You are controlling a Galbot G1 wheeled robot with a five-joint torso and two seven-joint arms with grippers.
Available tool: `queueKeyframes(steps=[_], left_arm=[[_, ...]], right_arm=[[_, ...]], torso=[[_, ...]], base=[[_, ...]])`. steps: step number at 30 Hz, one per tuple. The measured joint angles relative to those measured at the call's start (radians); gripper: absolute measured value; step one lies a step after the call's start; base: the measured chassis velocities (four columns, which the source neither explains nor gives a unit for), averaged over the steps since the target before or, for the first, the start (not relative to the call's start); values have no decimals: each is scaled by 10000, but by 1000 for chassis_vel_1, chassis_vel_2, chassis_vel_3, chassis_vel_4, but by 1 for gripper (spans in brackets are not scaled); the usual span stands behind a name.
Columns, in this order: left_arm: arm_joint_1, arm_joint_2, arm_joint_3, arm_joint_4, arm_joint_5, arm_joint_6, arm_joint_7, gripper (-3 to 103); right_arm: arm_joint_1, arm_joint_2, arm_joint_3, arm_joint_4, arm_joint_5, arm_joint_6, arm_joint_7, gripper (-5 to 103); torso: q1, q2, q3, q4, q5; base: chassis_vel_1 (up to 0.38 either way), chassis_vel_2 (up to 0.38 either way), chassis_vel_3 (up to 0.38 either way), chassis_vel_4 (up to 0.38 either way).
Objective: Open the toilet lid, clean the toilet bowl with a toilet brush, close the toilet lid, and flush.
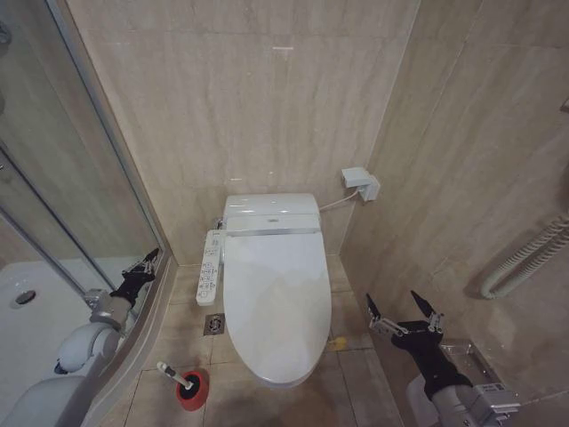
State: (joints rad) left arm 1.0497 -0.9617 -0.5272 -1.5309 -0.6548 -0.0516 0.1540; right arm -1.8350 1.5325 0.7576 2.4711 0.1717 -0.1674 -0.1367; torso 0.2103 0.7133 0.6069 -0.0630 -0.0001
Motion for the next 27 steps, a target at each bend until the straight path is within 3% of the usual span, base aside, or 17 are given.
queueKeyframes(steps=[9, 19, 27], left_arm=[[-870, 310, 612, 689, -20, -45, 204, 0], [-2299, 687, 1580, 2167, -94, -258, 835, 0], [-3763, 635, 2582, 3679, -17, -644, 1743, 0]], right_arm=[[0, 0, 0, 0, 0, 0, 0, 100], [0, 0, 0, 0, 0, 0, 0, 100], [0, 0, 0, 0, 0, 0, 0, 100]], torso=[[0, 0, 0, 2, 0], [0, 0, 0, 3, 0], [1, 0, 0, 3, 1]], base=[[0, 0, 0, 0], [0, 0, 0, 0], [0, 0, 0, 0]])
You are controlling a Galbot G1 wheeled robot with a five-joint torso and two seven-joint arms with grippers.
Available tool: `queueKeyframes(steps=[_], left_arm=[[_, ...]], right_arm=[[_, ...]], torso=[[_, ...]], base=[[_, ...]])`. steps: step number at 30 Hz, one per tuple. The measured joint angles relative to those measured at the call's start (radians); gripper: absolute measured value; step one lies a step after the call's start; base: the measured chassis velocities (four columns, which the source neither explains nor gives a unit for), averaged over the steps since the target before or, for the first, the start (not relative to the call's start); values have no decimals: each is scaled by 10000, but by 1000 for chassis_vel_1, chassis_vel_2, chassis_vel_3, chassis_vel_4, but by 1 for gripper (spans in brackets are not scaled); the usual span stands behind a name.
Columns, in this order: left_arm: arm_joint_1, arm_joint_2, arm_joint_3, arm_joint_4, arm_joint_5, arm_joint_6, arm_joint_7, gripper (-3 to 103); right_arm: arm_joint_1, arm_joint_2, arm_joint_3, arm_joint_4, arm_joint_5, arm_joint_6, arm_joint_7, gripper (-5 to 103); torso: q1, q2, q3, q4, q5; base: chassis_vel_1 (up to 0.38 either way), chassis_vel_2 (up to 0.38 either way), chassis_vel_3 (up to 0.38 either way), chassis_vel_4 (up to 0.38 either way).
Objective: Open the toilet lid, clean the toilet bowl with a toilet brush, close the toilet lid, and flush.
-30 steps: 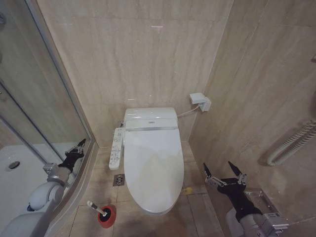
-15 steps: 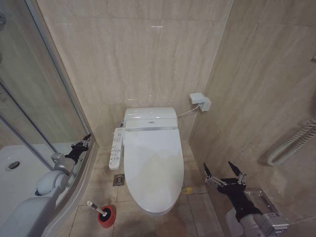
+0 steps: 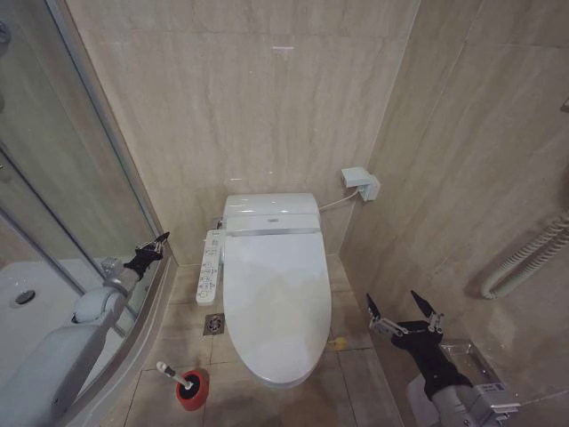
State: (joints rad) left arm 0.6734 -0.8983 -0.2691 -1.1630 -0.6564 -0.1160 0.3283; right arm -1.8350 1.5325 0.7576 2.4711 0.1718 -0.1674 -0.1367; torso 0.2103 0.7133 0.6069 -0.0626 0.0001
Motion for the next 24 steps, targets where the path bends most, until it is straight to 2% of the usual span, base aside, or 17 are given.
queueKeyframes(steps=[13, 24], left_arm=[[-1617, -557, 1466, 1832, 377, -717, 975, 0], [-2173, -659, 1831, 2466, 387, -1008, 1602, 0]], right_arm=[[0, 0, 0, 0, 0, 0, 0, 100], [0, 0, 0, 0, 0, 0, 0, 100]], torso=[[0, 0, 0, -1, 0], [1, 1, 0, 0, 0]], base=[[0, 0, 0, 0], [0, 0, 0, 0]])
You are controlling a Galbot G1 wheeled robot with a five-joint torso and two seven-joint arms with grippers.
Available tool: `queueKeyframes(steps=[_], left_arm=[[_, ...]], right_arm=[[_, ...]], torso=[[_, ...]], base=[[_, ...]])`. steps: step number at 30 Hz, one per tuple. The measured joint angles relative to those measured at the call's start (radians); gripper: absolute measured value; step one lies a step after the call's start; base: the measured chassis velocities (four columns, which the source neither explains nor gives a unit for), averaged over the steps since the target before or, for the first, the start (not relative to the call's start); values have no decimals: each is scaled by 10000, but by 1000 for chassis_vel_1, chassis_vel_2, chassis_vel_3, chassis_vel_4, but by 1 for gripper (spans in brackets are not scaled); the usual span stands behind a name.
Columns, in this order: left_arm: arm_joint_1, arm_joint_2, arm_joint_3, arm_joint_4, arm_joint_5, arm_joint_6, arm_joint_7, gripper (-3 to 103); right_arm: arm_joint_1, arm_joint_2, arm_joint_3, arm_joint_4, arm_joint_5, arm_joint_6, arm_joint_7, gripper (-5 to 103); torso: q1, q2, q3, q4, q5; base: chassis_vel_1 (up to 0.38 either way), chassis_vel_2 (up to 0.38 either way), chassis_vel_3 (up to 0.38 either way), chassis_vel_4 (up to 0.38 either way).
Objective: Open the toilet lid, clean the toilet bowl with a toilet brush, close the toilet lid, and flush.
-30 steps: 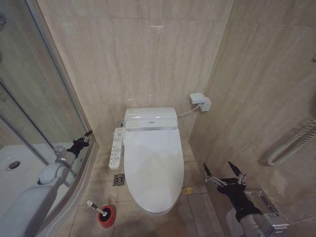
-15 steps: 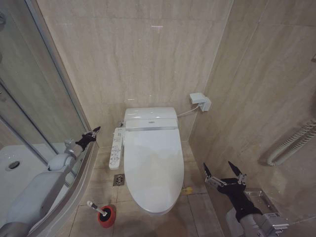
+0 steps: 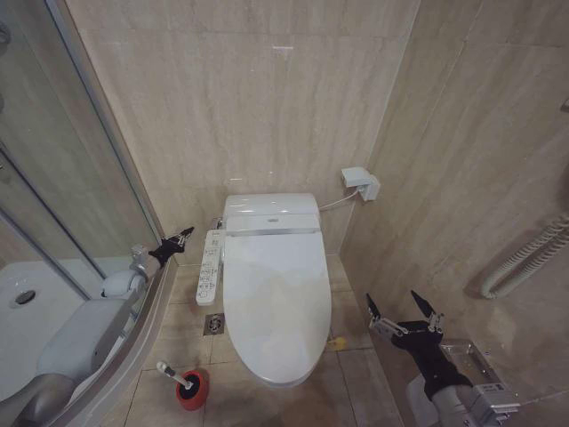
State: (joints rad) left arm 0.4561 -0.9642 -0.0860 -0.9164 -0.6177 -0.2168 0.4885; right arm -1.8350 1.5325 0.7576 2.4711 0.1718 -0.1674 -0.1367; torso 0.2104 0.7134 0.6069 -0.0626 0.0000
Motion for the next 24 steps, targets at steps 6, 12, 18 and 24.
queueKeyframes(steps=[6, 12, 18, 24], left_arm=[[-89, 74, 27, 27, -29, -17, 107, 0], [-49, 116, 27, -15, -45, -18, 89, 0], [15, 134, -9, -47, -54, -40, 81, 0], [93, 128, -45, -77, -55, -52, 155, 0]], right_arm=[[0, 0, 0, 0, 0, 0, 0, 100], [0, 0, 0, 0, 0, 0, 0, 100], [0, 0, 0, 0, 0, 0, 0, 100], [0, 0, 0, 0, 0, 0, 0, 100]], torso=[[0, 0, 0, -1, 0], [0, 0, 0, -3, -1], [-1, 0, -1, -2, -1], [-1, 0, -1, 0, -1]], base=[[0, 0, 0, 0], [0, 0, 0, 0], [0, 0, 0, 0], [-62, 61, 58, -50]])
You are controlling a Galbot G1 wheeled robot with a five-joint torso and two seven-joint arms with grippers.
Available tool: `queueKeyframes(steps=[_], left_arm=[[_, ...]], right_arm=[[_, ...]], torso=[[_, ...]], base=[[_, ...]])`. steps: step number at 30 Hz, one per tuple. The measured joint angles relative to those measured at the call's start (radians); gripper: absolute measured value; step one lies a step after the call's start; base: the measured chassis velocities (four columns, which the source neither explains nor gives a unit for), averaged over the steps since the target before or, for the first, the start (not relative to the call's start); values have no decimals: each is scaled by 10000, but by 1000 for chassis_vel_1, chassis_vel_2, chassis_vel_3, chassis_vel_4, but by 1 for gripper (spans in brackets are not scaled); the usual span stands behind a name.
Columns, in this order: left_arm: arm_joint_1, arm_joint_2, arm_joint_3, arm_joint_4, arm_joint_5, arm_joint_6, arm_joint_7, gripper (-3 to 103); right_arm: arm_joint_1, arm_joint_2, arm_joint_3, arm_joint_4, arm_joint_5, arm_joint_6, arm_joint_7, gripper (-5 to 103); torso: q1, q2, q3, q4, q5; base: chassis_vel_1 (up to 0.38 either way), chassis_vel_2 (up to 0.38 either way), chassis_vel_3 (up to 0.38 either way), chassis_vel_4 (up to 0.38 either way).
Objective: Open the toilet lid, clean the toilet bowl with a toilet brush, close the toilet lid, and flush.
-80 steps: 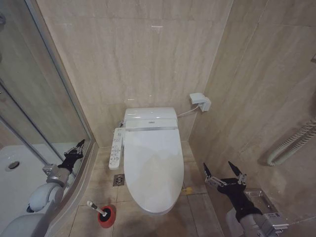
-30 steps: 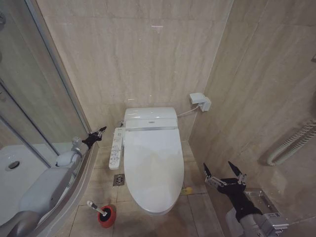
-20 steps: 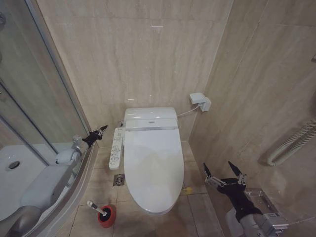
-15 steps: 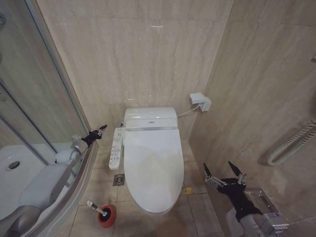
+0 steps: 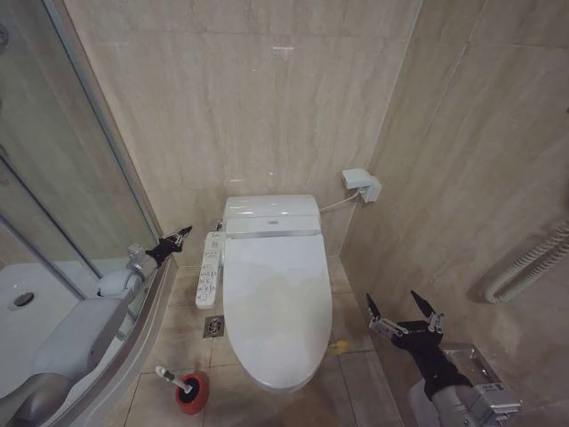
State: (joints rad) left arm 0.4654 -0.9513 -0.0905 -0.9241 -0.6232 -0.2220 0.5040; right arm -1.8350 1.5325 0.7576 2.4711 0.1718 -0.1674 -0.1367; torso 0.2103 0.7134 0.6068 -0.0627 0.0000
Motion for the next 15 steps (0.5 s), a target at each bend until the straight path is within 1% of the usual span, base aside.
queueKeyframes(steps=[2, 9, 15], left_arm=[[23, -3, -8, -5, 0, -5, 64, 0], [105, -4, -22, -21, -5, -64, 338, 0], [116, -12, -34, 54, -22, -126, 666, 0]], right_arm=[[0, 0, 0, 0, 0, 0, 0, 100], [0, 0, 0, 0, 0, 0, 0, 100], [0, 0, 0, 0, 0, 0, 0, 100]], torso=[[2, -1, 1, -3, 0], [3, -1, 1, -1, 0], [2, -1, 1, -2, 1]], base=[[-98, 103, 113, -104], [-81, 76, 91, -87], [-9, 5, 7, -9]])
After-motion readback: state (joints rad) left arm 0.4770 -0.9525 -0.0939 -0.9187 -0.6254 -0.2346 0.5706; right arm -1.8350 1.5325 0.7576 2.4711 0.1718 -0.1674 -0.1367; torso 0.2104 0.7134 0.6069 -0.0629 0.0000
